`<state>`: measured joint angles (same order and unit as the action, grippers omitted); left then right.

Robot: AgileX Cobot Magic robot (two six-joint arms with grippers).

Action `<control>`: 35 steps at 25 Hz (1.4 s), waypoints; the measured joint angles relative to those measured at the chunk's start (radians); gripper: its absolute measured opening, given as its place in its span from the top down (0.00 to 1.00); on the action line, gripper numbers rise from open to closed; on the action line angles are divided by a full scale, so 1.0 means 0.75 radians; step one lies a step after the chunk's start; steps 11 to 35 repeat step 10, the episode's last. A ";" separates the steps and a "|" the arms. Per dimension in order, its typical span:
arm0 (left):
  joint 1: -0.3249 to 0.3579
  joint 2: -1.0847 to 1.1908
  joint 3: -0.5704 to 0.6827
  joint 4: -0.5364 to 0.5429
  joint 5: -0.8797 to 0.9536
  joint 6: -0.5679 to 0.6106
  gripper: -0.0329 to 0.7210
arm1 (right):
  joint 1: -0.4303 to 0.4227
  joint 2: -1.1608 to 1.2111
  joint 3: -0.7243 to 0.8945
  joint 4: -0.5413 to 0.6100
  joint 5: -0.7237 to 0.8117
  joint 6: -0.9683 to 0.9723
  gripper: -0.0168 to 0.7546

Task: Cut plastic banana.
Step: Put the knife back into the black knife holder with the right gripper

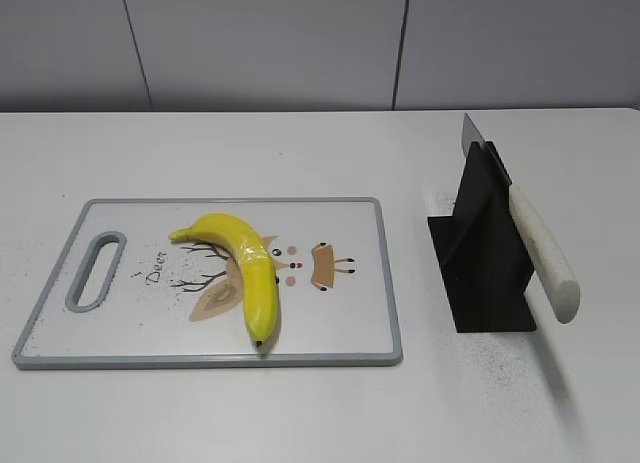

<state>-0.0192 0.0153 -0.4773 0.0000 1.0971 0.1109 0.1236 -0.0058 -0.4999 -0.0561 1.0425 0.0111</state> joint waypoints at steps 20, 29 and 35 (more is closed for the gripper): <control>0.000 0.000 0.000 0.000 0.000 0.000 0.18 | 0.000 0.000 0.000 0.000 0.000 0.000 0.21; 0.000 0.000 0.000 0.000 0.000 0.000 0.18 | 0.000 0.000 0.000 0.000 0.000 0.000 0.21; 0.000 0.000 0.000 0.000 0.000 0.000 0.18 | 0.000 0.000 0.000 0.000 0.000 0.000 0.21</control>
